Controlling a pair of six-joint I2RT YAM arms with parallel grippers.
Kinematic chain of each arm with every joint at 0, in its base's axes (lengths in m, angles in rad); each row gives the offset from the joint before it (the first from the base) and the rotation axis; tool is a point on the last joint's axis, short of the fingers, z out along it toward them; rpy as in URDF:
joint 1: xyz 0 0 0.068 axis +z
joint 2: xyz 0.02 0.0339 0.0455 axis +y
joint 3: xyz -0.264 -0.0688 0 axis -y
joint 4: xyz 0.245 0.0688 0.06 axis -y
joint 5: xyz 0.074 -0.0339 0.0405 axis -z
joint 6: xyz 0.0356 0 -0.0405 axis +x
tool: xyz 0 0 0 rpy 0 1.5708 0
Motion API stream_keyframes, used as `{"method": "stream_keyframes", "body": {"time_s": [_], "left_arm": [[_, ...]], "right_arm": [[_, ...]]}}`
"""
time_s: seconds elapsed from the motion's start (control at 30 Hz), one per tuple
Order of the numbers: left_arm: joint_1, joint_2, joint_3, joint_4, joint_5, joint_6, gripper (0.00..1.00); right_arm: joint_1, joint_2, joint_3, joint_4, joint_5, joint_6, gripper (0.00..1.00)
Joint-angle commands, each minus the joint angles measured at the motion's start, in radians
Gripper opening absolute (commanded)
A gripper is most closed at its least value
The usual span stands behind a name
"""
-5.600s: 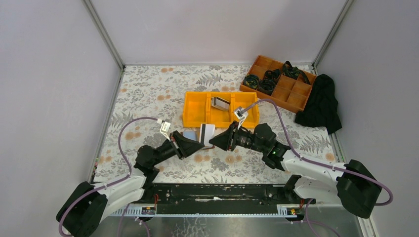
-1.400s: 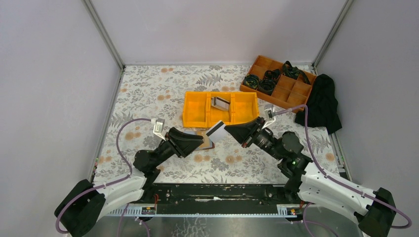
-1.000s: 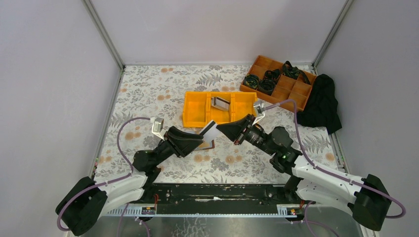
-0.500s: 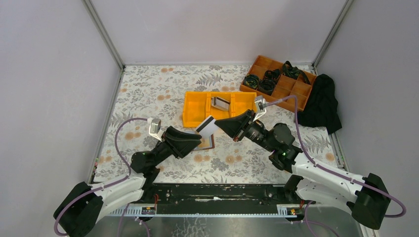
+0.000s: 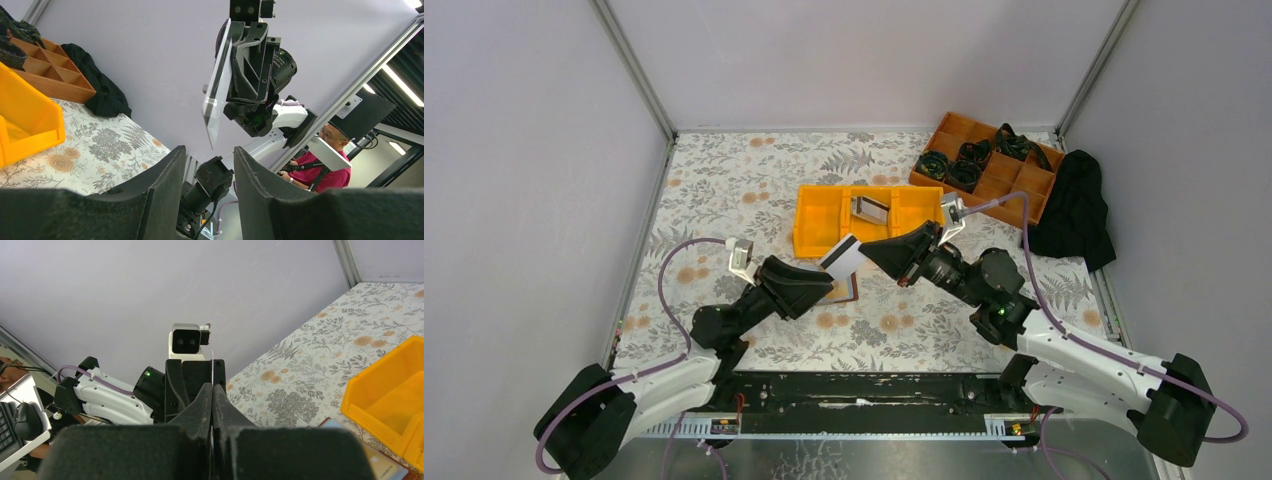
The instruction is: Take the credit cards out of the card holder
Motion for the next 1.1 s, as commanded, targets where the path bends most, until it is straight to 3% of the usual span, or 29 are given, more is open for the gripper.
{"method": "stream_keyframes", "body": {"time_s": [0.0,0.2,0.47,0.63,0.73,0.93,1.07], "left_arm": [[0.001,0.008,0.014,0.038,-0.008,0.019,0.47],[0.002,0.043,0.058,0.065,0.000,0.015,0.43],[0.002,-0.005,0.053,0.040,-0.013,0.014,0.32],[0.002,-0.051,0.049,-0.021,-0.027,0.038,0.15],[0.003,-0.055,0.050,-0.030,-0.025,0.040,0.00],[0.002,-0.069,0.069,-0.070,-0.041,0.049,0.00],[0.004,-0.109,0.108,-0.180,-0.079,0.092,0.00]], "right_arm": [[-0.002,-0.003,0.029,0.061,-0.026,0.003,0.00],[-0.002,0.061,-0.019,0.195,-0.058,0.079,0.00],[-0.001,0.034,-0.035,0.165,-0.033,0.060,0.00],[-0.002,0.020,-0.046,0.158,-0.021,0.053,0.00],[-0.002,0.021,-0.050,0.164,-0.021,0.056,0.00],[-0.001,0.025,-0.072,0.179,-0.027,0.069,0.00],[-0.002,0.010,-0.101,0.186,-0.021,0.080,0.00]]}}
